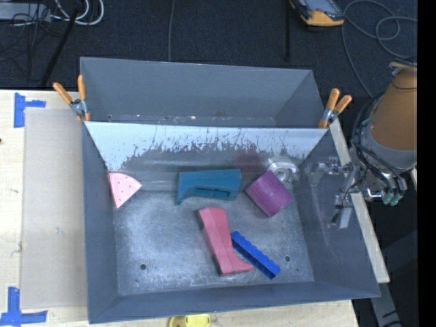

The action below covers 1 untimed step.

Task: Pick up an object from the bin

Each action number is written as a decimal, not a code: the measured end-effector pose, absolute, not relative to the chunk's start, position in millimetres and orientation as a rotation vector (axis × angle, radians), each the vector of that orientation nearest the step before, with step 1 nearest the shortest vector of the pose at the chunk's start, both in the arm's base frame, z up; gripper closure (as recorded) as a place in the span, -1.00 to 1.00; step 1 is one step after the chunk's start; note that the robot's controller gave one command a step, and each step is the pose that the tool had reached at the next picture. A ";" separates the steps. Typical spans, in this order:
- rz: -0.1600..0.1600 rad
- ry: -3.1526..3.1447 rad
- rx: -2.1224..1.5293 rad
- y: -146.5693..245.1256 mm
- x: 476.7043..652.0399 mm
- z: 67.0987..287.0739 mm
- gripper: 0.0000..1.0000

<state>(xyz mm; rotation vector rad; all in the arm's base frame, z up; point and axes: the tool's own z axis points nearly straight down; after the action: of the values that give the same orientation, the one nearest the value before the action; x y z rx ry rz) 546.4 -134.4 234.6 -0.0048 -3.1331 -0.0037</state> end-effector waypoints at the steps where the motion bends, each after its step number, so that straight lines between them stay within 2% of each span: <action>1: -0.001 -3.141 0.001 -133.7 548.0 239.2 -1.00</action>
Offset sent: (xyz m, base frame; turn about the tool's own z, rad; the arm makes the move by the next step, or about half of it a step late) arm -0.0503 0.0224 -0.0689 -0.0654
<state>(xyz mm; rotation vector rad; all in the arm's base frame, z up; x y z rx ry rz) 548.0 -133.7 239.2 0.0013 -3.1407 -0.0015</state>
